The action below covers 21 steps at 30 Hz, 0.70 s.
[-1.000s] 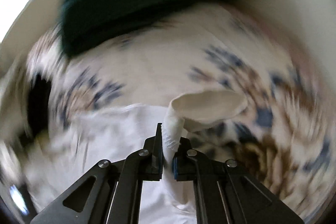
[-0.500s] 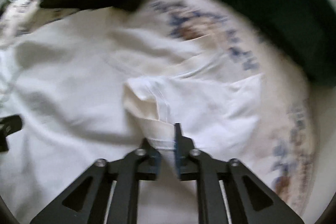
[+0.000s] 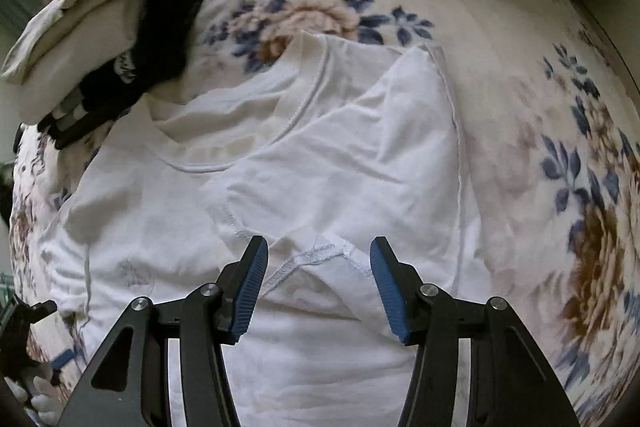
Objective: Fold small clothes
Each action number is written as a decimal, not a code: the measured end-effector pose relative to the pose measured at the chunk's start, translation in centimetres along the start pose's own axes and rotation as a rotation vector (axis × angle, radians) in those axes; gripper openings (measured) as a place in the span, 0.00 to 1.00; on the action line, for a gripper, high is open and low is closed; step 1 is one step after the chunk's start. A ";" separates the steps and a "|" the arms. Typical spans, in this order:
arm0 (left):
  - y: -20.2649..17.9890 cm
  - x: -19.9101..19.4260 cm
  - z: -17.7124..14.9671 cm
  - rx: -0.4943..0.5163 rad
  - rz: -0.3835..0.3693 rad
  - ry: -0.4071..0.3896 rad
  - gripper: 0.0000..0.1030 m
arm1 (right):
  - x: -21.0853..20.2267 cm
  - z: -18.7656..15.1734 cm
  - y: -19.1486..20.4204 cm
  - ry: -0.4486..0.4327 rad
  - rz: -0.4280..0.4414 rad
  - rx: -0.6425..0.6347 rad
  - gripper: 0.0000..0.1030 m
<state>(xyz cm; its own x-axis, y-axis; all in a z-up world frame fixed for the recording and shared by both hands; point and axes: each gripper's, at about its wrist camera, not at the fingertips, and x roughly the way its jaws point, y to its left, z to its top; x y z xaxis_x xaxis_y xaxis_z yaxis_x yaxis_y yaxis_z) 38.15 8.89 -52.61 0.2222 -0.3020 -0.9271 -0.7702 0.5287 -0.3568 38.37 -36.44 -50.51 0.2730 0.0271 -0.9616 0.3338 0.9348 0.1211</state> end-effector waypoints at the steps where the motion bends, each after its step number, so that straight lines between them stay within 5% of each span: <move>1: 0.3 0.4 0.2 -0.038 -0.027 0.007 1.00 | 0.0 0.3 0.0 0.005 0.000 0.012 0.54; 4: -1.5 1.2 1.7 -0.099 -0.042 -0.069 0.92 | 0.0 0.9 0.7 0.002 0.000 0.035 0.54; 5: -2.5 1.1 2.7 -0.083 -0.014 -0.115 0.74 | -0.1 1.0 0.9 -0.002 -0.006 0.038 0.54; 6: -3.4 0.9 3.2 -0.064 0.007 -0.145 0.36 | -0.3 0.9 1.1 -0.003 -0.011 0.040 0.54; 7: -4.4 0.8 4.2 -0.031 0.032 -0.177 0.14 | -0.5 0.8 1.3 -0.004 -0.018 0.042 0.54; 8: -5.4 0.8 4.9 0.005 0.045 -0.195 0.05 | -0.7 0.8 1.4 -0.004 -0.022 0.043 0.54; 12: -11.1 -1.3 3.6 0.260 0.071 -0.364 0.04 | -1.4 0.4 1.5 -0.006 -0.026 0.043 0.54; 16: -15.8 -4.3 -2.6 0.717 0.115 -0.528 0.04 | -2.4 -0.5 0.6 -0.008 -0.055 0.039 0.54; 19: -17.8 -3.3 -9.3 1.056 0.141 -0.503 0.05 | -2.9 -1.1 -0.7 -0.002 -0.075 0.051 0.54; 21: -17.9 -0.6 -13.3 1.199 0.162 -0.395 0.09 | -3.1 -1.5 -1.7 0.007 -0.084 0.062 0.54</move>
<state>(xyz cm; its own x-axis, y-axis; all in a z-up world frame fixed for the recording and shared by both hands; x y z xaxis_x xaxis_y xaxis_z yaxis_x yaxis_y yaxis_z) 43.85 -10.92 -44.11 0.4981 -0.0198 -0.8669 0.1698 0.9826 0.0751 35.56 -37.56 -48.12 0.2351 -0.0474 -0.9708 0.4108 0.9101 0.0550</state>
